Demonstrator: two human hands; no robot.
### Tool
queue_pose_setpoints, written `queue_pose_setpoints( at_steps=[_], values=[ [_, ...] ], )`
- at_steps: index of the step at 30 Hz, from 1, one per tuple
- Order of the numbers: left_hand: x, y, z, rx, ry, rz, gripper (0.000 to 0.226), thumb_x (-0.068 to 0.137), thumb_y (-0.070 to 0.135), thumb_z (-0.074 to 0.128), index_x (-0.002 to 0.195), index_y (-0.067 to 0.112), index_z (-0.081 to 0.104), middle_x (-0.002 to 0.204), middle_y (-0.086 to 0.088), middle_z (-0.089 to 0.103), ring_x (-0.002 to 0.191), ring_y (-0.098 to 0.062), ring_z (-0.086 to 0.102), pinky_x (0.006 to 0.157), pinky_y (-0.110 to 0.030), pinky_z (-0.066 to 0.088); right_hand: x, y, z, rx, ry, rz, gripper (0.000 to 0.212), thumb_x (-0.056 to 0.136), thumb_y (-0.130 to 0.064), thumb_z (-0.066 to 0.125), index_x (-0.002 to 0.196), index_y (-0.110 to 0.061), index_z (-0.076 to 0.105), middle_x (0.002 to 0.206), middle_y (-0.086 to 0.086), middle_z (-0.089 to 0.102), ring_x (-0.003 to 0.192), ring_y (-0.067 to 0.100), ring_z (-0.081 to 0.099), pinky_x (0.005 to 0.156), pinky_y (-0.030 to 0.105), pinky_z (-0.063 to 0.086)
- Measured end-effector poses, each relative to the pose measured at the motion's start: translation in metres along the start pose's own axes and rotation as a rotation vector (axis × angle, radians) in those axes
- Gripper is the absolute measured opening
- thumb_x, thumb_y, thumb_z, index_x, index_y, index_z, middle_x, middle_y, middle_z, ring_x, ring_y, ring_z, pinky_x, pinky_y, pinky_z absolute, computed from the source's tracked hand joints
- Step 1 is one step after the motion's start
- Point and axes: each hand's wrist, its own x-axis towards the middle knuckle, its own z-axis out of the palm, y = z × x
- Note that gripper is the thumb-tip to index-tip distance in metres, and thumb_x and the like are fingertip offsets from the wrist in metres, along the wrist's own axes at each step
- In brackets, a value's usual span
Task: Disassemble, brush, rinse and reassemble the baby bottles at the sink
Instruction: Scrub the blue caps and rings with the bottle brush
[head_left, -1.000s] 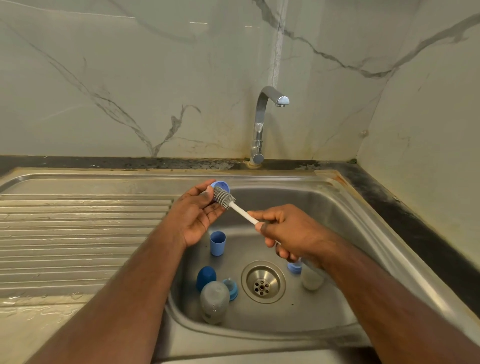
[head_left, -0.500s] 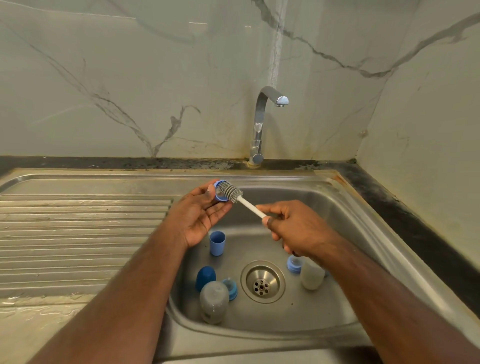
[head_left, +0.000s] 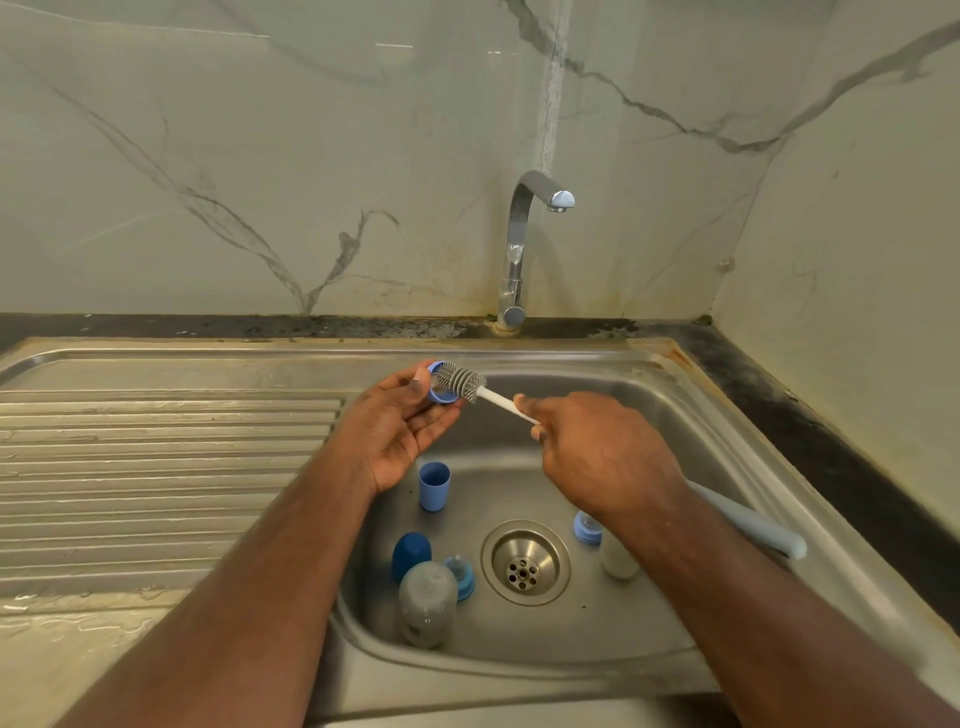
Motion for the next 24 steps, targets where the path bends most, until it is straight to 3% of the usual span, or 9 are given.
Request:
queue_pose_setpoints(
  at_steps=[6,10,13,18,20,22,24],
  values=[
    [0.000,-0.004,0.000,0.063,0.004,0.036,0.027,0.098,0.011,0.060,0.124,0.010,0.068,0.115,-0.017,0.075,0.099,-0.027,0.075,0.079,-0.036,0.062,0.004,0.008,-0.003,0.191,-0.090,0.002,0.039,0.101,-0.033,0.052,0.138,-0.045,0.055,0.082,-0.012,0.063,0.064,0.007,0.057,0.060,0.024,0.043],
    [0.000,-0.004,0.004,0.102,-0.017,0.073,0.026,0.099,0.004,0.058,0.122,0.011,0.068,0.114,-0.014,0.075,0.104,-0.028,0.074,0.089,-0.039,0.060,0.001,0.004,0.001,0.109,-0.039,0.058,0.041,0.103,-0.033,0.047,0.141,-0.046,0.049,0.085,-0.010,0.060,0.065,0.008,0.055,0.061,0.026,0.042],
    [0.000,-0.004,0.001,0.118,-0.023,0.089,0.027,0.097,0.002,0.058,0.120,0.011,0.069,0.114,-0.015,0.075,0.103,-0.027,0.074,0.088,-0.039,0.060,0.002,0.000,0.000,0.121,-0.127,0.027,0.041,0.102,-0.030,0.048,0.142,-0.041,0.051,0.082,-0.009,0.061,0.065,0.009,0.055,0.061,0.026,0.043],
    [0.003,-0.003,-0.003,0.044,-0.042,0.106,0.030,0.096,0.001,0.059,0.124,0.009,0.067,0.117,-0.017,0.073,0.108,-0.030,0.072,0.093,-0.043,0.059,-0.003,0.010,-0.010,0.592,-0.239,0.099,0.035,0.102,-0.022,0.052,0.133,-0.037,0.062,0.069,0.000,0.060,0.048,0.010,0.048,0.046,0.024,0.042],
    [0.004,-0.003,-0.002,0.024,-0.035,0.102,0.033,0.096,0.000,0.059,0.127,0.008,0.065,0.118,-0.016,0.074,0.109,-0.032,0.072,0.096,-0.044,0.058,-0.003,0.010,-0.008,0.513,-0.149,0.102,0.036,0.103,-0.025,0.051,0.135,-0.038,0.060,0.071,-0.007,0.059,0.055,0.009,0.052,0.052,0.023,0.043],
    [0.004,-0.003,-0.001,0.026,-0.030,0.099,0.033,0.096,-0.001,0.059,0.128,0.008,0.064,0.118,-0.017,0.073,0.110,-0.032,0.072,0.096,-0.044,0.058,0.000,0.006,-0.003,0.240,-0.071,0.050,0.038,0.104,-0.030,0.048,0.140,-0.041,0.054,0.074,-0.013,0.057,0.062,0.006,0.054,0.057,0.021,0.041],
    [0.003,-0.003,-0.001,0.056,-0.018,0.104,0.031,0.096,-0.001,0.059,0.123,0.009,0.067,0.119,-0.016,0.073,0.110,-0.031,0.072,0.093,-0.042,0.059,0.000,0.000,0.001,0.116,-0.094,0.030,0.039,0.105,-0.032,0.045,0.143,-0.040,0.050,0.077,-0.011,0.057,0.063,0.007,0.054,0.058,0.024,0.040]
  ],
)
